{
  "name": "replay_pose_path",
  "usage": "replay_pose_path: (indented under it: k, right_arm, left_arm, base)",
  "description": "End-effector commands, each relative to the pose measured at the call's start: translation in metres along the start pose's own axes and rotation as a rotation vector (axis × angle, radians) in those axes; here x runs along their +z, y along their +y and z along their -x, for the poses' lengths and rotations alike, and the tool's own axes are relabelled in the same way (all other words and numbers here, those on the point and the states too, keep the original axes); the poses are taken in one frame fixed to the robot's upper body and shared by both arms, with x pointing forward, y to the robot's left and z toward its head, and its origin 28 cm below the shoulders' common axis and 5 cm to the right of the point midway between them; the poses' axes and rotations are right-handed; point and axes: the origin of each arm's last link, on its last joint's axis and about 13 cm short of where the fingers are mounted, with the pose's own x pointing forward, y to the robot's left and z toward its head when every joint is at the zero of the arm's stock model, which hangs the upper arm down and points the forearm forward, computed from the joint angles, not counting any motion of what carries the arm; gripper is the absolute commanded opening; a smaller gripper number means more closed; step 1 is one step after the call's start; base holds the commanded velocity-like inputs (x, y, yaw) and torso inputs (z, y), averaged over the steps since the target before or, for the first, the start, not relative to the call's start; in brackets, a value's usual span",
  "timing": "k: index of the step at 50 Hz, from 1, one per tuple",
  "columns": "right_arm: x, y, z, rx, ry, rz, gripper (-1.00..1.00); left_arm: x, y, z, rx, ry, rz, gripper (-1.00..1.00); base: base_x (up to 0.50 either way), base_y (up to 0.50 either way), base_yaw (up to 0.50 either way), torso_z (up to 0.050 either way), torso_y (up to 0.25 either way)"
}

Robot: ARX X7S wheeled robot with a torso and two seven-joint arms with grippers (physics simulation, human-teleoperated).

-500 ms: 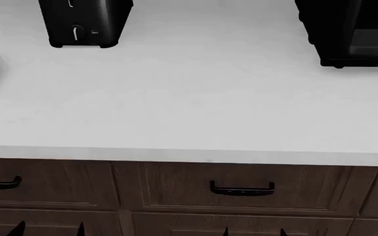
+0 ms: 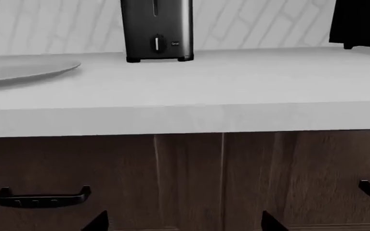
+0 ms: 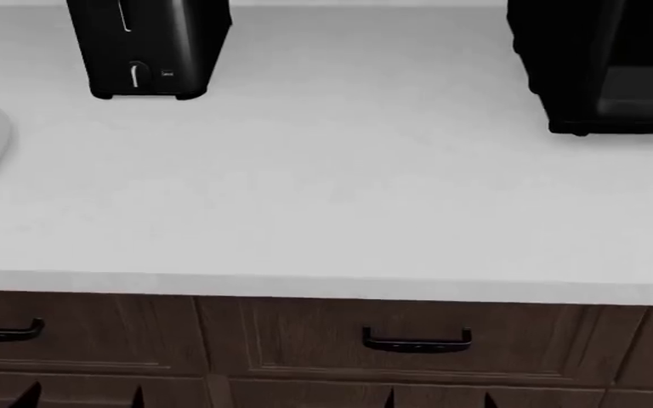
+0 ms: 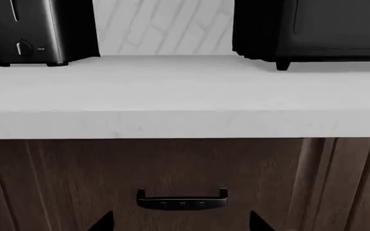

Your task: Place the toasted item on a plate.

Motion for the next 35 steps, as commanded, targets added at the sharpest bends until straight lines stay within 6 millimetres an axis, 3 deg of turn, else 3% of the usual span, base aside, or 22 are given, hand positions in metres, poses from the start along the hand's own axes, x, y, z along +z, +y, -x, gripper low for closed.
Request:
replay_pose_path:
  k: [1, 28, 35]
  right_arm:
    - [0.001, 0.000, 0.001, -0.006, 0.006, -0.002, 1.00]
    - [0.010, -0.001, -0.001, 0.004, -0.018, 0.010, 1.00]
    - [0.012, 0.000, -0.001, 0.030, -0.038, 0.033, 1.00]
  left_arm:
    - [0.003, 0.002, 0.000, 0.013, -0.009, 0.001, 1.00]
    - [0.010, 0.002, -0.002, 0.013, -0.031, -0.036, 1.00]
    - [0.011, 0.004, -0.001, 0.027, -0.039, -0.042, 1.00]
  base:
    - [0.00, 0.00, 0.00, 0.050, 0.000]
    - [0.00, 0.00, 0.00, 0.050, 0.000]
    - [0.00, 0.16, 0.00, 0.000, 0.000]
